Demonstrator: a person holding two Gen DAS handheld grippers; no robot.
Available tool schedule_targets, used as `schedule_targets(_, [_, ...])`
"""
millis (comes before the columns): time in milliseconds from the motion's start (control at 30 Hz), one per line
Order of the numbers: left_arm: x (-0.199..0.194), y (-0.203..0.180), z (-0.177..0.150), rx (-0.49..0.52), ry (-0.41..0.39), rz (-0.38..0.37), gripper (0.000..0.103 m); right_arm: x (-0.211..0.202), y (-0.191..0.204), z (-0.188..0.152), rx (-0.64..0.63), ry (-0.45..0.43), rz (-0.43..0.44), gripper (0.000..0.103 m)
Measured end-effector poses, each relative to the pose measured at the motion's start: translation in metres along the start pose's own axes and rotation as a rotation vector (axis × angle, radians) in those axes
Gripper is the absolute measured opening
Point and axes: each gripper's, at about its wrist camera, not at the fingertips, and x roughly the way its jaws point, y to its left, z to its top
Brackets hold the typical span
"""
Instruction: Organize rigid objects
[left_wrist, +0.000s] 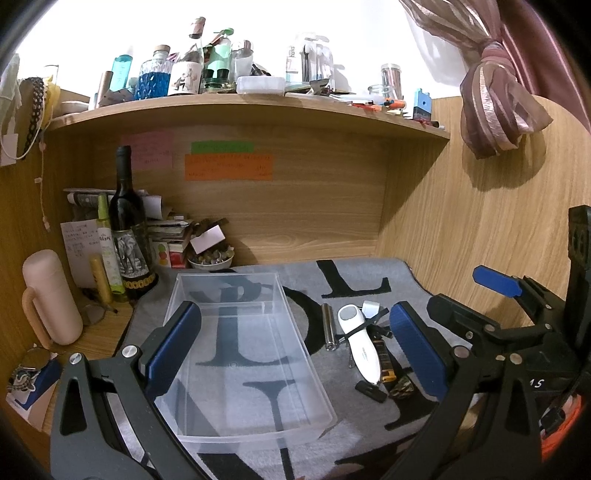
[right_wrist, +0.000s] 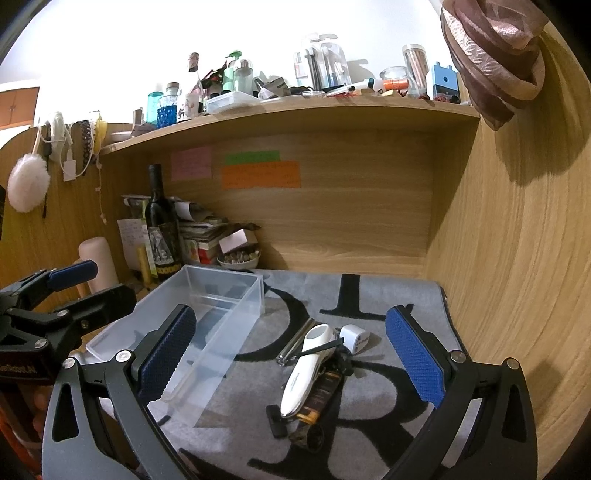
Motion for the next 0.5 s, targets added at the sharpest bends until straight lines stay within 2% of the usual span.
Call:
schedule_targets(267, [0.015, 0.012, -0.001, -0.028, 0.039, -0.039, 0.103, 0.010, -0.005, -0.002, 0.024, 0.015, -0.004, 0.103])
schedule_targets(367, [0.021, 0.017, 0.001, -0.025, 0.057, -0.026, 0.086, 0.016, -0.006, 0.000, 0.027, 0.027, -0.006, 0.103])
schedule_targets(500, [0.028, 0.030, 0.005, -0.027, 0.076, 0.001, 0.083, 0.027, -0.013, 0.002, 0.042, 0.046, -0.009, 0.098])
